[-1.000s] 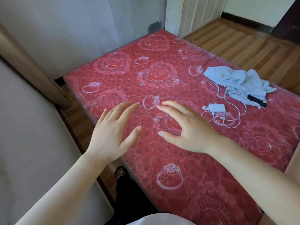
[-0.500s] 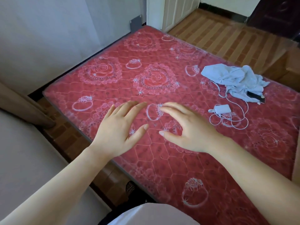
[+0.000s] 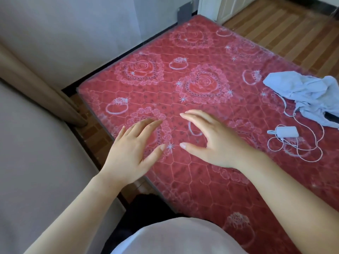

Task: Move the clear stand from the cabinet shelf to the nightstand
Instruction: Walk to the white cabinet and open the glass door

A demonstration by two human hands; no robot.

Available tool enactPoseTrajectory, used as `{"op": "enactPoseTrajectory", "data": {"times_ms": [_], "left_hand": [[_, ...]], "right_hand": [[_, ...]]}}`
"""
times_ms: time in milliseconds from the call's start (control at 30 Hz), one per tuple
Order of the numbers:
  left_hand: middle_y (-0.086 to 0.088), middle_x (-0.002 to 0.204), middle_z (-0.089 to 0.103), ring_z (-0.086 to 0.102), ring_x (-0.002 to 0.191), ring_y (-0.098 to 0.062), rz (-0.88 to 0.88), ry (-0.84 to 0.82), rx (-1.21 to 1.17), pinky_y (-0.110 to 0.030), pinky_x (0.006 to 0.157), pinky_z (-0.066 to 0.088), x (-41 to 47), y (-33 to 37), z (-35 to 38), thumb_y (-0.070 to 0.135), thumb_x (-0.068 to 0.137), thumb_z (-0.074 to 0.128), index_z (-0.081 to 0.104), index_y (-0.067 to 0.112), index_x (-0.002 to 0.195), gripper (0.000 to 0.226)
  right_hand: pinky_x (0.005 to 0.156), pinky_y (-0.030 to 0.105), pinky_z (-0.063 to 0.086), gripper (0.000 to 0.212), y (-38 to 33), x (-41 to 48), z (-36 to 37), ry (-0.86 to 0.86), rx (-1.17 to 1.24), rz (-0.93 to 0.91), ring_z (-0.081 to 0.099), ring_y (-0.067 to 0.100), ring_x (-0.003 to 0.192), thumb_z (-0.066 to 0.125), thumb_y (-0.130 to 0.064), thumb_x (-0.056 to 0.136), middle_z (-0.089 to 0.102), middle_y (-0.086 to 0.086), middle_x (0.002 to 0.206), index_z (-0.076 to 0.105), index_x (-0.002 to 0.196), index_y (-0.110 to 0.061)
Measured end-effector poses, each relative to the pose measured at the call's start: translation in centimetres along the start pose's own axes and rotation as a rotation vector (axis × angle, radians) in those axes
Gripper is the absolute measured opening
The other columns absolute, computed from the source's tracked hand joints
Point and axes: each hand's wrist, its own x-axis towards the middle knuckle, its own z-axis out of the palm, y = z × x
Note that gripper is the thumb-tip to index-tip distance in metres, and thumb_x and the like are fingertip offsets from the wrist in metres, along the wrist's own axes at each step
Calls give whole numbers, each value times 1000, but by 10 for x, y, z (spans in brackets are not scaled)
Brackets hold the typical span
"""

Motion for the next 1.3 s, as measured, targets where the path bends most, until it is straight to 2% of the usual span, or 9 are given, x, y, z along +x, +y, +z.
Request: {"op": "enactPoseTrajectory", "data": {"times_ms": [167, 333, 533, 667, 733, 867, 1033, 1167, 1300], "left_hand": [[8, 141, 41, 41, 128, -15, -9, 0, -30, -54, 105, 32, 21, -35, -11, 62, 87, 28, 31, 31, 138, 60], [6, 142, 41, 41, 128, -17, 44, -52, -54, -53, 103, 35, 74, -96, -29, 61, 88, 29, 31, 30, 139, 59], [6, 141, 42, 43, 127, -18, 189, -142, 0, -50, 108, 31, 147, -188, -95, 63, 88, 25, 30, 31, 138, 60], [6, 136, 47, 47, 122, -17, 228, -137, 7, -47, 101, 39, 178, -239, -136, 59, 89, 29, 34, 30, 137, 56], [6, 137, 46, 45, 124, -16, 219, -127, -5, -40, 101, 39, 188, -261, -146, 57, 90, 30, 33, 30, 137, 55], [8, 139, 44, 43, 126, -15, 160, -107, -48, -37, 99, 40, 196, -290, -152, 56, 90, 32, 32, 31, 138, 54], [6, 139, 45, 45, 125, -17, 68, -59, -31, -42, 98, 43, 194, -317, -159, 60, 89, 29, 31, 32, 138, 56], [8, 138, 45, 44, 125, -15, 0, -19, -16, -39, 97, 44, 197, -346, -168, 60, 89, 30, 33, 32, 136, 55], [8, 137, 46, 43, 125, -14, -5, -26, -38, -38, 97, 43, 221, -379, -176, 59, 89, 30, 33, 32, 136, 55]], "right_hand": [[96, 22, 22, 66, -13, 37, 3, -8, 45, 25, 22, -2, 132, 49, -56, 85, 20, -22, 147, 22, 142, -36], [100, 23, 26, 65, -30, 101, 11, 50, 58, 96, 23, -2, 132, 49, -56, 84, 22, -22, 147, 24, 141, -36], [99, 21, 23, 63, -79, 208, 14, 143, 95, 179, 23, -6, 130, 48, -56, 84, 23, -23, 146, 25, 141, -37], [95, 21, 26, 62, -111, 269, 12, 161, 98, 180, 24, -11, 123, 48, -55, 85, 24, -24, 145, 27, 140, -37], [96, 23, 30, 61, -120, 291, 13, 167, 98, 188, 26, -9, 124, 48, -55, 85, 25, -24, 144, 28, 139, -37], [101, 32, 35, 61, -125, 321, 17, 171, 96, 183, 30, -1, 130, 46, -57, 84, 26, -24, 144, 27, 139, -39], [99, 26, 30, 60, -127, 363, 29, 103, 147, 110, 28, -4, 129, 48, -55, 85, 25, -25, 144, 27, 139, -38], [100, 27, 32, 61, -134, 406, 36, 30, 148, 52, 27, -4, 130, 47, -56, 85, 23, -24, 145, 26, 140, -38], [101, 26, 31, 61, -140, 446, 35, 32, 138, 62, 26, -4, 130, 47, -56, 85, 23, -24, 145, 27, 140, -36]]}}
